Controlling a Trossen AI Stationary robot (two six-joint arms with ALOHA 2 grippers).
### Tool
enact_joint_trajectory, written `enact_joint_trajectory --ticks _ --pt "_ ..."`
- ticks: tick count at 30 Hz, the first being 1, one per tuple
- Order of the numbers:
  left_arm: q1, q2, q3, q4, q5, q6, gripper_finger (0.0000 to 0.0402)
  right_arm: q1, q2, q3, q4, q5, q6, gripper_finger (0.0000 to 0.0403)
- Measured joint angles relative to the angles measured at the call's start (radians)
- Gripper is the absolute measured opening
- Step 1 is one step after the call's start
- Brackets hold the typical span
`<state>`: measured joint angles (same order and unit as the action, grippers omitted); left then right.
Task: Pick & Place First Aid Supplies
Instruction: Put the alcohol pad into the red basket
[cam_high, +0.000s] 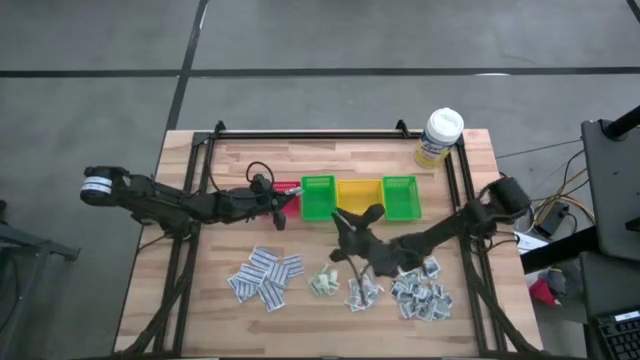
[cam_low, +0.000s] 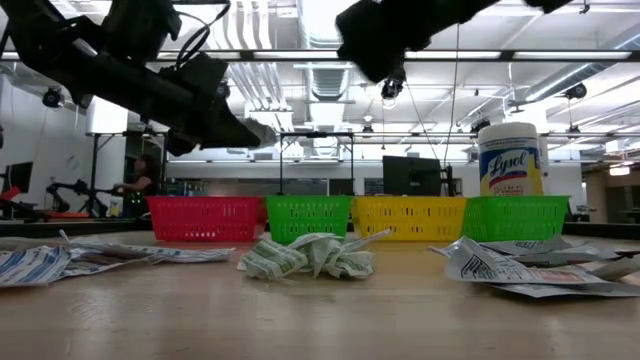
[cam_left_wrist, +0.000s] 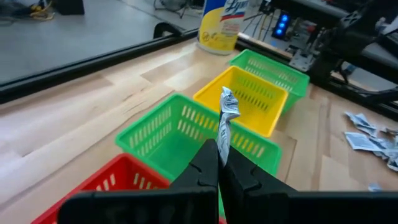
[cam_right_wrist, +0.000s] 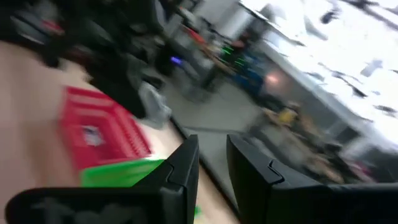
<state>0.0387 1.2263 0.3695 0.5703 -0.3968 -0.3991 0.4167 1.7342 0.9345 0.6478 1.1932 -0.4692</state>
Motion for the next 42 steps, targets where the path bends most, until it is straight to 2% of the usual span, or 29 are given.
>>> enact_joint_trajectory --ticks 9,14,18,22,34,42 --pt "0.024 0.0 0.0 -0.05 0.002 -0.058 0.0 0.009 -0.235 -0.154 -0.245 -0.32 0.287 0.0077" --pt "0.036 0.0 0.003 -0.117 0.003 -0.106 0.0 0.011 -0.312 -0.204 -0.301 -0.466 0.344 0.007" --pt "0.042 -0.002 0.004 -0.157 0.007 -0.138 0.0 0.013 -0.354 -0.246 -0.302 -0.54 0.348 0.0068" --pt "0.051 -0.007 0.004 -0.181 0.021 -0.165 0.0 0.013 -0.392 -0.281 -0.302 -0.572 0.375 0.0071" --pt "0.108 -0.034 0.039 -0.297 0.095 -0.258 0.0 0.013 -0.53 -0.362 -0.313 -0.573 0.427 0.0073" --pt "0.135 -0.031 0.101 -0.518 0.152 -0.337 0.0 0.015 -0.624 -0.423 -0.313 -0.587 0.497 0.0063"
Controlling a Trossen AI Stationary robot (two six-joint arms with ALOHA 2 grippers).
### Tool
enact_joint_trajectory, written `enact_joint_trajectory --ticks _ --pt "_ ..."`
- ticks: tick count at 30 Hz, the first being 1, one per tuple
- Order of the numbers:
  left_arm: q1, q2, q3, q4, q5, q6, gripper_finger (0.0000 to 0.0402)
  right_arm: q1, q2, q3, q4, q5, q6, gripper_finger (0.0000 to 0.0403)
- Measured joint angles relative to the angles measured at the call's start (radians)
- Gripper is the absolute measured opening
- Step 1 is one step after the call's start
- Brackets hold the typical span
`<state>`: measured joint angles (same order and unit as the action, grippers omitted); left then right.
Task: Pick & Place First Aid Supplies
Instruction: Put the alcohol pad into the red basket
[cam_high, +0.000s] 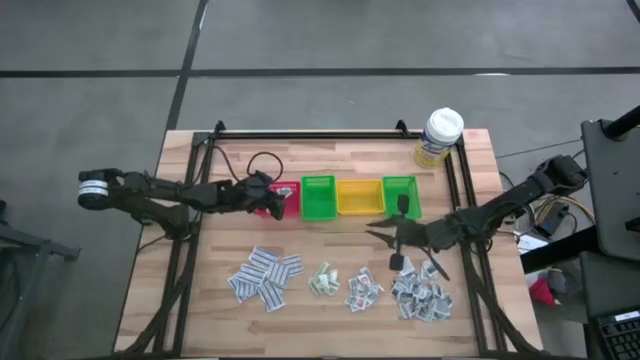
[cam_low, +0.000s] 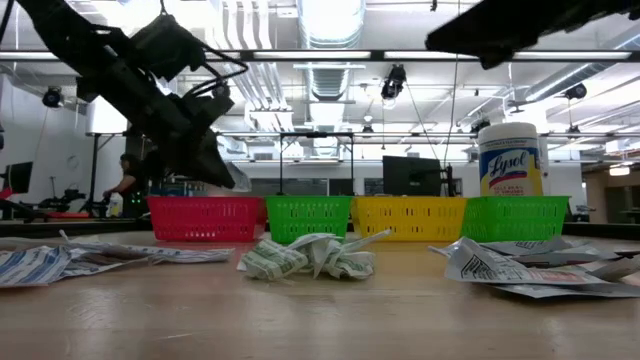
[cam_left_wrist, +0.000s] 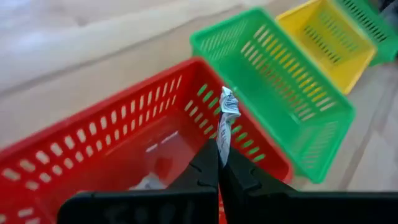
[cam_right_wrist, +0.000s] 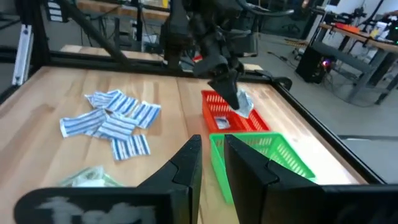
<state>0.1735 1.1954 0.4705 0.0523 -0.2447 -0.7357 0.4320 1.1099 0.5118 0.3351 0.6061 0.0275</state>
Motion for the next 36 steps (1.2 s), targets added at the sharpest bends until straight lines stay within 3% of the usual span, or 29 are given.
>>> enact_joint_trajectory --ticks 5,19,31,36 --pt "0.002 -0.002 0.021 -0.097 0.002 -0.036 0.0 0.002 -0.051 -0.03 0.005 -0.052 0.0 0.0068" --pt "0.02 -0.001 0.018 -0.123 0.018 -0.033 0.0 0.022 -0.102 -0.037 0.003 -0.09 -0.001 0.0084" --pt "0.02 -0.001 0.017 -0.124 0.018 -0.017 0.0001 0.022 -0.101 -0.037 0.002 -0.091 -0.003 0.0067" --pt "0.02 -0.001 0.017 -0.124 0.016 0.002 0.0029 0.022 -0.101 -0.037 0.002 -0.091 -0.001 0.0063"
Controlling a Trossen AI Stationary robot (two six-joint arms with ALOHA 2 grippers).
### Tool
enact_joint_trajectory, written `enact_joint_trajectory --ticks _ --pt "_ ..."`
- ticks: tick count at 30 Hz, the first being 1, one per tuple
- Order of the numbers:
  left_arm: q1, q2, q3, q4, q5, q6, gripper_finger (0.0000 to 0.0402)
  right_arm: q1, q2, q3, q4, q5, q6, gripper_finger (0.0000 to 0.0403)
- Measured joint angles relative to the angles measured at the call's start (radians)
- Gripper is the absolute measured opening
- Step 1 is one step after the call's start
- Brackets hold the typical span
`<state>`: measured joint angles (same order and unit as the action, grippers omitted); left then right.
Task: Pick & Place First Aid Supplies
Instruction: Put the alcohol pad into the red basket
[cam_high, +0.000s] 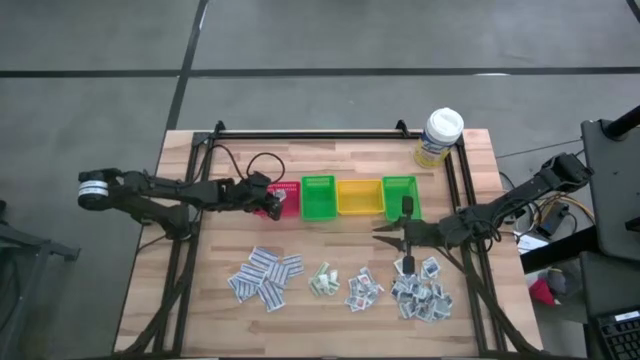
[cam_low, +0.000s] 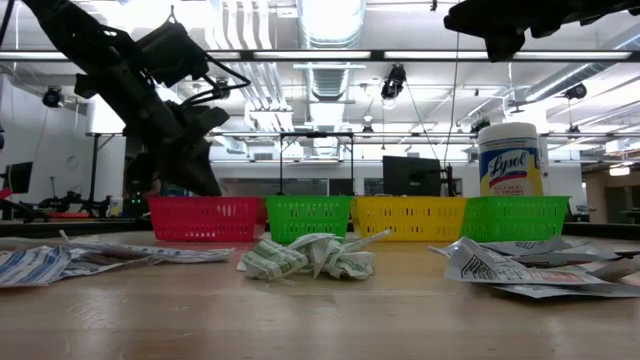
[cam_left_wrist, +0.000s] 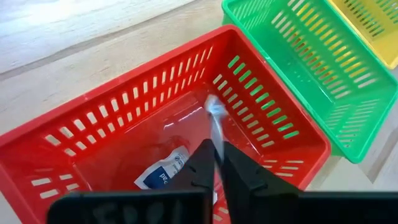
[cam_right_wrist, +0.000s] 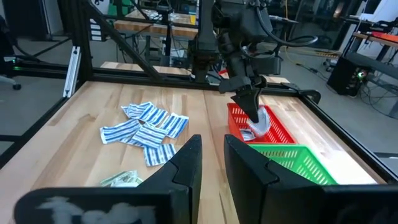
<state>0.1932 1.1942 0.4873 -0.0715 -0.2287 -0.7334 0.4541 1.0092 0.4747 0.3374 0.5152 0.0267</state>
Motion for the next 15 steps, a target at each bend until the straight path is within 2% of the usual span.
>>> enact_joint_trajectory --ticks 8,15 --pt "0.0 0.0 0.0 0.0 -0.001 0.0 0.0104 0.0 0.0 0.0 0.0 0.0 0.0 0.0072" --pt "0.0 -0.022 0.03 0.0 0.02 0.045 0.0119 0.0 0.0 0.0 0.0 0.0 0.0 0.0083"
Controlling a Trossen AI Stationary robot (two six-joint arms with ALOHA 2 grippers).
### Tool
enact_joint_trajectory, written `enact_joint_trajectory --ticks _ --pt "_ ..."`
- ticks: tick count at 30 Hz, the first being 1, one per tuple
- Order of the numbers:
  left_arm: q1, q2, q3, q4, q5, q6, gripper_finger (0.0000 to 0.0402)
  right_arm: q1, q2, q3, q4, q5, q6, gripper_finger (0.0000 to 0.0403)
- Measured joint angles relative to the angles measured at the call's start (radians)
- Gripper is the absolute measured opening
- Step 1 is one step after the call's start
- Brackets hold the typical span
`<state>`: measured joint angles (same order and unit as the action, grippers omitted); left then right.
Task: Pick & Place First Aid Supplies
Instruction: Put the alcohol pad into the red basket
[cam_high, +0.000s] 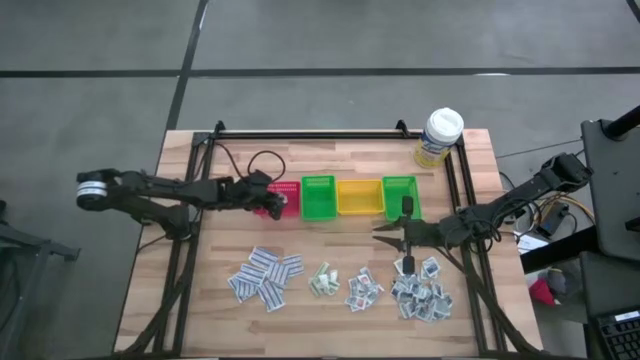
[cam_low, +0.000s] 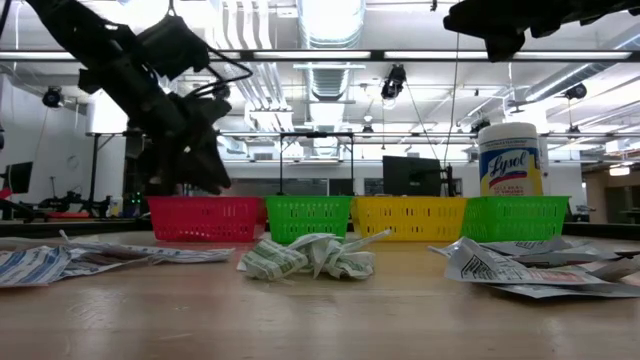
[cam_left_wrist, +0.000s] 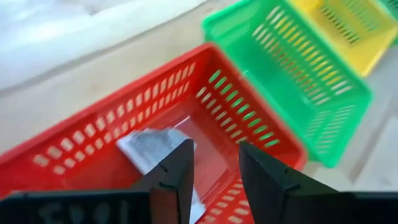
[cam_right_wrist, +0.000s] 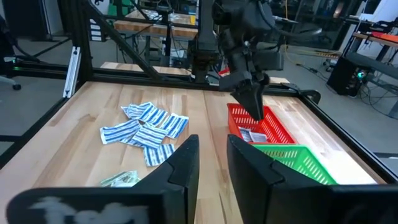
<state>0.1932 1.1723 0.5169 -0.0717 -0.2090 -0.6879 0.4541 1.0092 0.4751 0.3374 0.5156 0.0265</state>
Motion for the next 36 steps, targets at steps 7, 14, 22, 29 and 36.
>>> enact_joint_trajectory --ticks 7,14,22,29,36 --pt "-0.003 -0.078 0.02 0.0 0.008 0.085 0.0119 0.0 0.0 0.0 0.0 0.0 0.0 0.0085" --pt "-0.038 -0.146 -0.004 -0.007 0.007 0.2 0.0119 0.0 0.0 0.0 0.0 0.0 0.005 0.0071" --pt "-0.112 -0.231 -0.08 0.121 0.006 0.356 0.0119 0.0 0.0 0.002 -0.054 0.0 0.017 0.0073" --pt "-0.16 -0.329 -0.166 0.242 0.006 0.446 0.0119 0.0 0.0 0.002 -0.105 -0.002 0.036 0.008" --pt "-0.184 -0.442 -0.255 0.29 0.007 0.451 0.0119 0.0 0.0 0.023 -0.198 -0.083 0.145 0.0069"
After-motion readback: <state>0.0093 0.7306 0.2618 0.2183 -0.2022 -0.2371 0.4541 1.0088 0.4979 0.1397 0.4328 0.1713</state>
